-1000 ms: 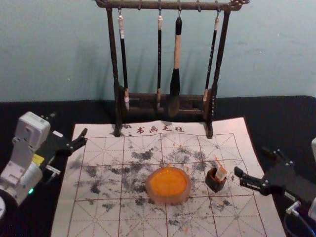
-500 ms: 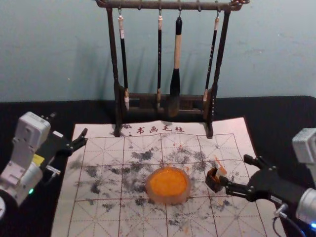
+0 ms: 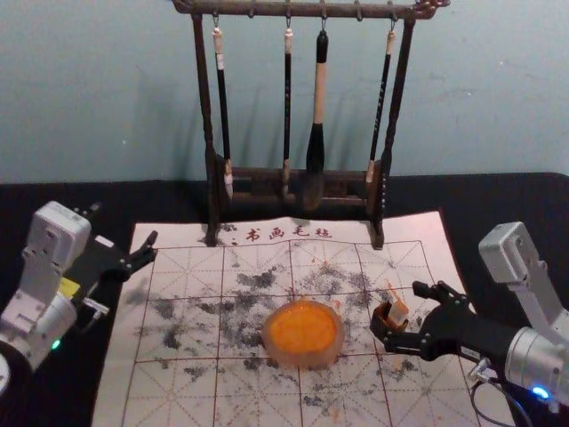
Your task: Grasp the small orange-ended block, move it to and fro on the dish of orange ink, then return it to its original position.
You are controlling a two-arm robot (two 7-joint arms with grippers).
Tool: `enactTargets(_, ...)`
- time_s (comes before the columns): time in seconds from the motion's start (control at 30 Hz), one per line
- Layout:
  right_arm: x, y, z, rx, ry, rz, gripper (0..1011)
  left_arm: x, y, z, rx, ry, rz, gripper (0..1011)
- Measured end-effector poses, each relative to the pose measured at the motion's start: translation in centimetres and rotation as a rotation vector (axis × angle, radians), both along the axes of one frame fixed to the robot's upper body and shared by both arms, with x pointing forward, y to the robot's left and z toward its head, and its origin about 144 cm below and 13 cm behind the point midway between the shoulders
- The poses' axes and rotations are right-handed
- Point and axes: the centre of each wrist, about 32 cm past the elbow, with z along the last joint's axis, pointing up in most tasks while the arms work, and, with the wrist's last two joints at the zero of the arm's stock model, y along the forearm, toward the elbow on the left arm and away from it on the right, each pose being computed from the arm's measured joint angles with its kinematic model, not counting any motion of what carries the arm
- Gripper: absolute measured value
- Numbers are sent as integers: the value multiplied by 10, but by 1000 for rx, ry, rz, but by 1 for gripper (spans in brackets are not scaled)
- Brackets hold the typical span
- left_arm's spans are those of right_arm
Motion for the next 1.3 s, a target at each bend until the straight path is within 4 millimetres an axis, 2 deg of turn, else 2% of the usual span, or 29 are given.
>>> enactTargets(0.4, 10, 1, 6, -31, 19, 15, 1002, 0, 0, 0, 0, 0, 0, 1010)
enactTargets(1.3, 4, -3, 9, -35, 29, 4, 1002, 0, 0, 0, 0, 0, 0, 1010)
